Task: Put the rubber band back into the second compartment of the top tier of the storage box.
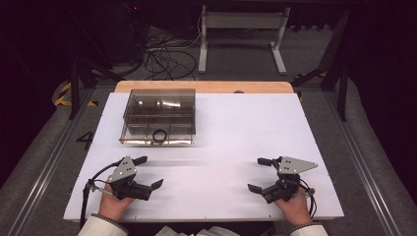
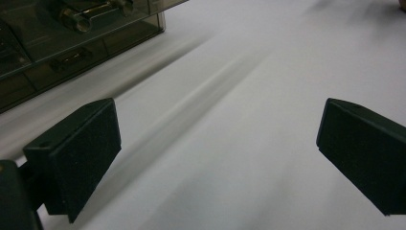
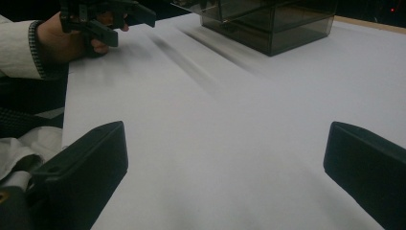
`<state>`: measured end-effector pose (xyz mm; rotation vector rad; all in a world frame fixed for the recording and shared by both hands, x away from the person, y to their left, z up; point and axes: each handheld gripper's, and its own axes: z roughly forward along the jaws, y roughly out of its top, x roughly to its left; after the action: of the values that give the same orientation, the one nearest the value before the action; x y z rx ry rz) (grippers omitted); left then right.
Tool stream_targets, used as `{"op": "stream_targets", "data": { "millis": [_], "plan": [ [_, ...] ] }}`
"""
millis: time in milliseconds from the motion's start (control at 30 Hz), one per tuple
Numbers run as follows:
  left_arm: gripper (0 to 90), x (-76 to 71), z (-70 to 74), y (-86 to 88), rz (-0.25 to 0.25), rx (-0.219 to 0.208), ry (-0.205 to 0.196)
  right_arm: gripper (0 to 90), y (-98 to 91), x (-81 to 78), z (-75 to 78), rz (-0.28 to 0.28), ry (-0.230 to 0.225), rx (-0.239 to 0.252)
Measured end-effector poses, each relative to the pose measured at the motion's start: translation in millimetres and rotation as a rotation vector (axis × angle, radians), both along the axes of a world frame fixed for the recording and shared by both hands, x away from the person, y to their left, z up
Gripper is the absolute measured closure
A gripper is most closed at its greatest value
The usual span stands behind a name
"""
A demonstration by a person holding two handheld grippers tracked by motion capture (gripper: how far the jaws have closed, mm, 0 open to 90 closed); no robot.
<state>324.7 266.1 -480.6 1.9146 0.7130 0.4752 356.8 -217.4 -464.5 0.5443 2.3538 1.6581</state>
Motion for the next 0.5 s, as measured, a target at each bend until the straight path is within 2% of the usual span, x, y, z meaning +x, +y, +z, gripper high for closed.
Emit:
{"op": "stream_targets", "data": {
  "millis": [500],
  "plan": [
    [1.8, -0.4, 0.9, 1.6, 0.006, -0.014, -0.002, 1.9, -0.3, 0.1, -0.1, -0.004, 0.003, 0.002]
  ]
}}
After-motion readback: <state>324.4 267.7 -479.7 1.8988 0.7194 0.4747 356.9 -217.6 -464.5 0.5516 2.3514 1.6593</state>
